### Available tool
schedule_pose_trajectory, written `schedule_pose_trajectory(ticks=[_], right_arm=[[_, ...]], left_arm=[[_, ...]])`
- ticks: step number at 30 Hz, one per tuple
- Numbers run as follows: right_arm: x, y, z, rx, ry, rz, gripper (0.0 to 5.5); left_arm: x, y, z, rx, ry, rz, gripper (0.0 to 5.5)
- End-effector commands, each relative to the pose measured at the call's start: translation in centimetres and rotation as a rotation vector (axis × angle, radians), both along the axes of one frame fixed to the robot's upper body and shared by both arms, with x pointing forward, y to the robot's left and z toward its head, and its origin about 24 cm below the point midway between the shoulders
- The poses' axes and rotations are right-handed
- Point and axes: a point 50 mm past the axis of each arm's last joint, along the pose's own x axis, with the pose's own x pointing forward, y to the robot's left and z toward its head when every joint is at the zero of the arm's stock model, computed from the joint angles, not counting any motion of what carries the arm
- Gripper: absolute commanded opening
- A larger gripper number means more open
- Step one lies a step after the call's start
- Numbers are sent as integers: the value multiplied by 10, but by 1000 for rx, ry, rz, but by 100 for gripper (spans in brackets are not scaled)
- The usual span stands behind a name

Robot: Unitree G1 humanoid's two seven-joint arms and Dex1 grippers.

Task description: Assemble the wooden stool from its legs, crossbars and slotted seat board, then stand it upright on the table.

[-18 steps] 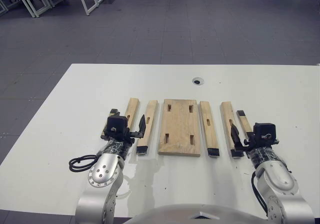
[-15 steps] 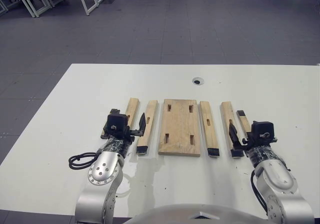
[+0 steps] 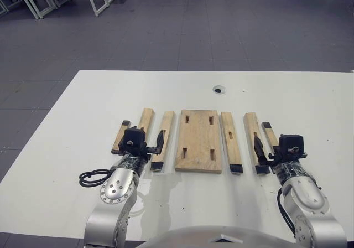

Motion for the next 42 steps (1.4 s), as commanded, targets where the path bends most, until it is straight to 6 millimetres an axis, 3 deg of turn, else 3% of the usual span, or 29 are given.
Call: schedule_pose_trajectory(ticks=[1,27,30,35,42], right_arm=[[1,2,-2,18,9,-3,402],[5,-4,-2,12,5,-5,402],[10,-22,-2,-17,3,-17,402],[32,-87,-10,-44,72,76,402],[27,-97,-31,13,198,243,402]], left_arm=[[0,1,-1,13,14,-7,430],[1,1,-2,10,12,-6,430],[1,1,-2,8,10,1,430],[2,-1,-2,5,8,3,430],[5,-3,-1,3,-2,-3,430]])
